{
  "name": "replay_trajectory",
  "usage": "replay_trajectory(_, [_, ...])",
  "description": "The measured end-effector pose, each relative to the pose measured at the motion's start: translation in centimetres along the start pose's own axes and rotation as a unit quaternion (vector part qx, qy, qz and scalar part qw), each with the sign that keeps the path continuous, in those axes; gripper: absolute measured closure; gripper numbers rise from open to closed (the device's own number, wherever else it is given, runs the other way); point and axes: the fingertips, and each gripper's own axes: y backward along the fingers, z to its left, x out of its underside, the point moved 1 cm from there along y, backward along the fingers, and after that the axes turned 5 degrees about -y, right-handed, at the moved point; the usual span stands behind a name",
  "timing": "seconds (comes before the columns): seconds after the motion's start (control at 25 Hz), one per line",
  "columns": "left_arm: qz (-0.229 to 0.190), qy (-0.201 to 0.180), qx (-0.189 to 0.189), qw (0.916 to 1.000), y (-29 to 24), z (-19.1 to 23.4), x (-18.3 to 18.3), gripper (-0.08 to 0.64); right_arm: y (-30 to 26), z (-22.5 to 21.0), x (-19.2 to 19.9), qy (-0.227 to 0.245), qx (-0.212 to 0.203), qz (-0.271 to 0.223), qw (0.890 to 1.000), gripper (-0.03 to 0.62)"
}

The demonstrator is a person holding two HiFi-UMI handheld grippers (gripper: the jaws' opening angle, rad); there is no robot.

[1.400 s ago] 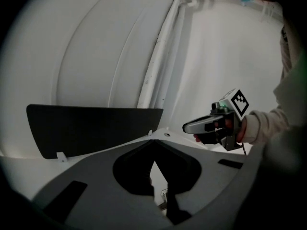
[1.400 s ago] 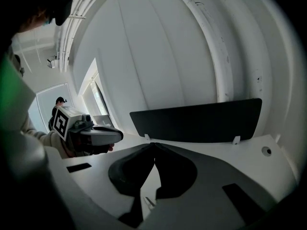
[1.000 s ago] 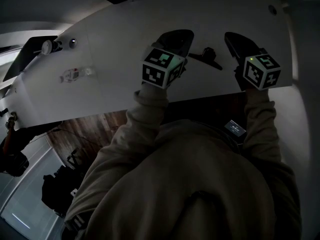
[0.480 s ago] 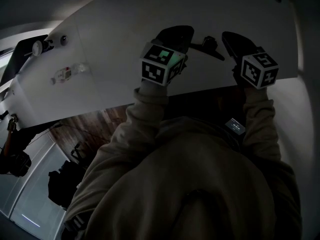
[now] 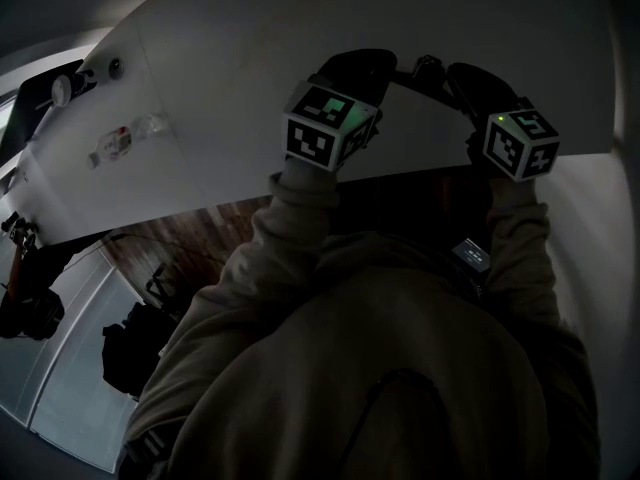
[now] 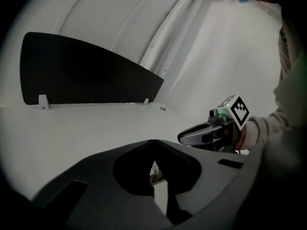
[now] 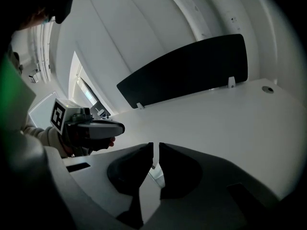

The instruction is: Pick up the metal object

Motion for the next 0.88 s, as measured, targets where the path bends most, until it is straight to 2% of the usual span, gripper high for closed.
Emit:
replay_trajectory(0.08, [0.004, 0.007, 0.003, 1.0, -0.3, 0.0, 0.5, 0.565, -0.6, -0.4, 0.9, 0.001, 0.0, 0.01, 1.0, 0.567])
replay_trajectory(0.12, [0.005, 0.01, 0.006, 0.9999, -0.5, -0.1, 0.7, 0.565, -0.8, -0.7, 1.4, 0.0, 0.002, 0.016, 1.0, 0.546])
replay_trajectory(0.2, [0.005, 0.013, 0.014, 0.9998, -0.9, -0.4, 1.0, 0.565, -1.1, -1.0, 2.1, -0.008, 0.001, 0.022, 1.0, 0.46])
replay_trajectory(0.36, [0.005, 0.021, 0.012, 0.9997, -1.3, -0.1, 1.8, 0.565, -1.8, -1.7, 2.8, -0.029, -0.003, 0.016, 0.999, 0.407])
replay_trajectory(0.48, [0.011, 0.027, 0.011, 0.9995, -1.5, 0.0, 2.5, 0.565, -2.3, -2.5, 3.9, -0.042, -0.001, 0.028, 0.999, 0.4])
replay_trajectory(0.64, [0.012, 0.042, 0.013, 0.999, -2.0, 0.3, 3.7, 0.565, -2.9, -3.4, 4.6, -0.029, 0.0, 0.047, 0.998, 0.4])
replay_trajectory(0.88, [0.01, 0.064, 0.016, 0.9978, -2.1, 0.1, 5.1, 0.565, -3.6, -3.6, 5.8, -0.037, -0.019, 0.056, 0.998, 0.4])
